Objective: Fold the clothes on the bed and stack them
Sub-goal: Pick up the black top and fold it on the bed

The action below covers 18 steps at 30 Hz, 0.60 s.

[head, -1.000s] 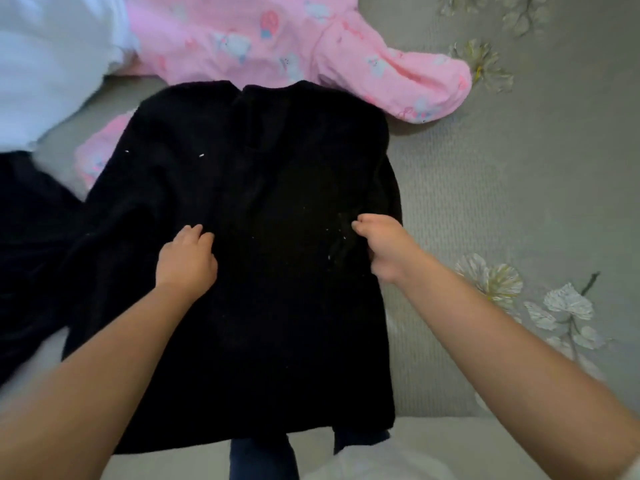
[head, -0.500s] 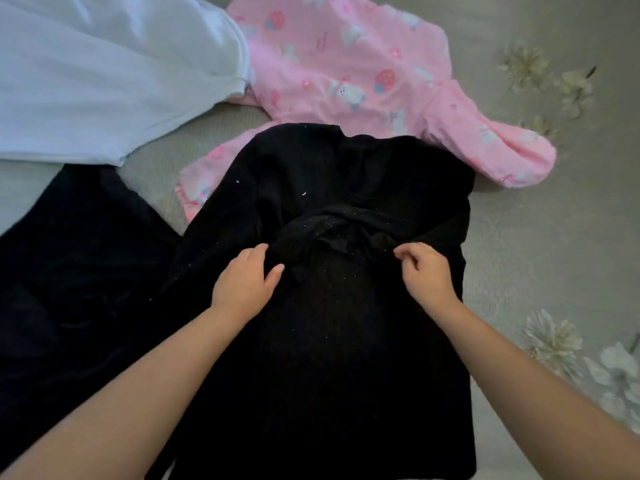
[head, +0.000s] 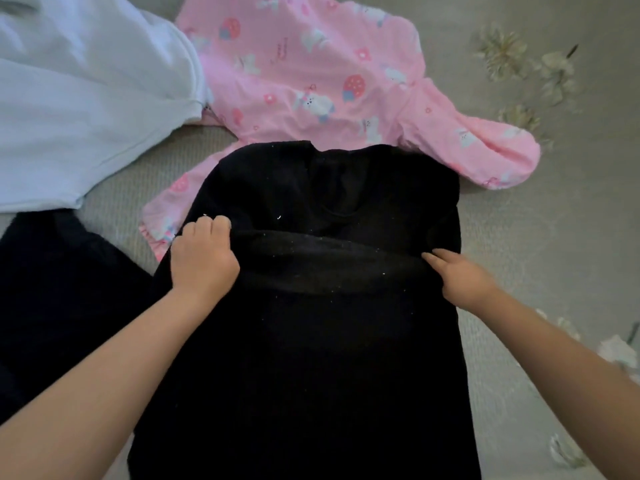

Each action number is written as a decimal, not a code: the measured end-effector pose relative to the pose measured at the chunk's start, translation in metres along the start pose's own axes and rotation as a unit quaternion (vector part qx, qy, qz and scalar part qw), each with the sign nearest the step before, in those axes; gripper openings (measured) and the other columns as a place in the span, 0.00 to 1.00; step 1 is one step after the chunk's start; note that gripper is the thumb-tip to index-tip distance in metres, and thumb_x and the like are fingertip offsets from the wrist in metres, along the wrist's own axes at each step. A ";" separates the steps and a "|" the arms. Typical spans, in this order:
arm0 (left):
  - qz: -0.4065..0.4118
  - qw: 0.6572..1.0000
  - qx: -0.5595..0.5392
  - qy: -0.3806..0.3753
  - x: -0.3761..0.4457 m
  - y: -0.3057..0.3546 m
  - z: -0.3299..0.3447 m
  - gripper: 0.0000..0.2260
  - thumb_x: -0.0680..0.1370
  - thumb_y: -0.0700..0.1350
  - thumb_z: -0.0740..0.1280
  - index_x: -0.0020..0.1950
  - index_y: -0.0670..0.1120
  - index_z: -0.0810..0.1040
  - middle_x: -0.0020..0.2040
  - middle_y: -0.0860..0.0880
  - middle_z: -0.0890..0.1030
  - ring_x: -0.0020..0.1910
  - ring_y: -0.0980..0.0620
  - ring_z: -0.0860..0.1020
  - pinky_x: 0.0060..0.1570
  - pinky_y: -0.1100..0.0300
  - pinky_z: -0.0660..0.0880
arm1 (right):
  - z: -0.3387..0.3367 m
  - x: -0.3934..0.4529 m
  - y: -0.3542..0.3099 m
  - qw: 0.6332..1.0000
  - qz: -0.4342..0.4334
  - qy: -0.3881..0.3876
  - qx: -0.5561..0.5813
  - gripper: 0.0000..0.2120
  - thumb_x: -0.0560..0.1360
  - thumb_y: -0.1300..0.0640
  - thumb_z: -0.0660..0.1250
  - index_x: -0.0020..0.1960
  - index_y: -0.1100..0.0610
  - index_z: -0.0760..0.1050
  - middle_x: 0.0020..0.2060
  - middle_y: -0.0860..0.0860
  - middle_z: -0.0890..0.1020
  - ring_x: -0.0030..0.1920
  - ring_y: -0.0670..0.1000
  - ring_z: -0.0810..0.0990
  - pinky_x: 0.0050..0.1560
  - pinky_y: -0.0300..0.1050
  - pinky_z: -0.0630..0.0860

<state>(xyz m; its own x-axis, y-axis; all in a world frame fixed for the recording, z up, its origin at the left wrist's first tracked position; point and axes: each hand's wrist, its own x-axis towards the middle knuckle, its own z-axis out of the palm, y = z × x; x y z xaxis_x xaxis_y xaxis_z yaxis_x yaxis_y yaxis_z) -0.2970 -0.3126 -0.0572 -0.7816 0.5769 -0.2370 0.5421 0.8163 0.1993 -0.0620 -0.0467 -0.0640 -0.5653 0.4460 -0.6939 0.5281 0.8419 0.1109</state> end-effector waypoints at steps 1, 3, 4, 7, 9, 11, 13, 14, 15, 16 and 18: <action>-0.001 0.996 0.069 -0.053 0.003 0.003 0.003 0.18 0.71 0.36 0.55 0.60 0.37 0.70 0.53 0.37 0.74 0.53 0.38 0.71 0.49 0.47 0.67 | 0.000 0.000 0.003 0.999 0.003 0.012 0.036 0.29 0.74 0.67 0.57 0.74 0.56 0.57 0.72 0.53 0.61 0.69 0.55 0.65 0.65 0.45 0.66; 0.016 0.985 0.131 -0.111 0.006 0.013 0.011 0.25 0.72 0.39 0.60 0.69 0.43 0.61 0.63 0.43 0.69 0.62 0.43 0.66 0.60 0.49 0.61 | -0.008 0.007 0.008 0.987 -0.003 0.129 0.096 0.24 0.73 0.70 0.58 0.69 0.61 0.66 0.69 0.58 0.67 0.63 0.60 0.73 0.58 0.52 0.72; 0.039 0.986 0.120 -0.106 0.007 0.019 0.018 0.28 0.72 0.39 0.61 0.71 0.43 0.60 0.66 0.43 0.67 0.65 0.44 0.64 0.64 0.47 0.57 | -0.014 0.012 0.010 0.976 -0.015 0.191 0.108 0.23 0.72 0.73 0.59 0.66 0.64 0.70 0.66 0.61 0.71 0.58 0.63 0.75 0.54 0.55 0.74; 0.103 0.992 0.039 -0.059 0.012 0.037 0.035 0.24 0.71 0.38 0.62 0.67 0.40 0.68 0.60 0.42 0.75 0.61 0.43 0.71 0.65 0.46 0.59 | -0.034 0.036 0.016 0.978 -0.042 0.205 0.016 0.28 0.72 0.71 0.60 0.70 0.57 0.66 0.70 0.56 0.65 0.58 0.61 0.74 0.47 0.50 0.74; 0.082 0.992 0.038 -0.083 0.017 0.044 0.041 0.15 0.76 0.43 0.59 0.61 0.41 0.73 0.53 0.45 0.78 0.56 0.45 0.74 0.63 0.48 0.61 | -0.047 0.054 0.020 0.993 -0.022 0.098 -0.062 0.22 0.76 0.64 0.58 0.69 0.54 0.66 0.67 0.54 0.68 0.58 0.57 0.74 0.46 0.46 0.72; 0.059 0.986 0.089 -0.126 0.021 0.049 0.044 0.13 0.79 0.48 0.55 0.55 0.44 0.76 0.50 0.47 0.79 0.53 0.46 0.75 0.61 0.50 0.62 | -0.061 0.060 0.029 0.992 -0.026 0.092 -0.079 0.12 0.76 0.61 0.58 0.57 0.61 0.74 0.54 0.58 0.76 0.54 0.58 0.76 0.46 0.47 0.72; 0.034 0.993 0.047 -0.106 0.027 0.049 0.042 0.12 0.78 0.47 0.58 0.52 0.42 0.78 0.48 0.45 0.79 0.50 0.44 0.75 0.53 0.51 0.66 | -0.071 0.058 0.048 0.979 -0.027 0.199 0.026 0.14 0.72 0.59 0.57 0.47 0.66 0.77 0.45 0.61 0.80 0.48 0.61 0.77 0.43 0.48 0.70; 0.023 0.996 -0.001 -0.081 0.030 0.049 0.039 0.11 0.77 0.45 0.60 0.52 0.41 0.78 0.47 0.42 0.78 0.49 0.41 0.75 0.49 0.50 0.67 | -0.075 0.054 0.057 0.963 -0.001 0.253 0.094 0.17 0.68 0.56 0.55 0.44 0.66 0.77 0.42 0.62 0.80 0.46 0.62 0.77 0.42 0.47 0.67; 0.020 0.997 -0.041 -0.055 0.034 0.050 0.038 0.11 0.75 0.44 0.61 0.51 0.39 0.77 0.46 0.41 0.77 0.49 0.39 0.74 0.47 0.50 0.67 | -0.079 0.050 0.067 0.944 0.032 0.296 0.143 0.19 0.65 0.56 0.53 0.41 0.66 0.77 0.39 0.62 0.80 0.44 0.62 0.77 0.41 0.46 0.63; 0.022 0.997 -0.066 -0.037 0.037 0.053 0.037 0.11 0.74 0.44 0.61 0.51 0.38 0.76 0.46 0.40 0.76 0.48 0.38 0.73 0.47 0.49 0.66 | -0.082 0.049 0.075 0.931 0.065 0.318 0.164 0.19 0.63 0.55 0.52 0.40 0.66 0.76 0.38 0.62 0.80 0.44 0.61 0.76 0.41 0.46 0.59; 0.031 0.997 -0.066 -0.026 0.043 0.063 0.036 0.12 0.73 0.42 0.62 0.54 0.38 0.75 0.47 0.40 0.75 0.50 0.39 0.71 0.49 0.48 0.65 | -0.083 0.054 0.084 0.934 0.114 0.306 0.145 0.15 0.67 0.56 0.53 0.40 0.65 0.75 0.39 0.62 0.78 0.44 0.61 0.74 0.43 0.46 0.57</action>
<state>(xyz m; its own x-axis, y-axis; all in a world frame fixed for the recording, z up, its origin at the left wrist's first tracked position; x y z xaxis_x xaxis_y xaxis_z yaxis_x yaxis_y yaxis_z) -0.2856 -0.2357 -0.0891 -0.7294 0.6290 -0.2689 0.5401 0.7708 0.3378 -0.1007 0.0738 -0.0329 -0.6273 0.7680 -0.1291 0.7778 0.6262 -0.0538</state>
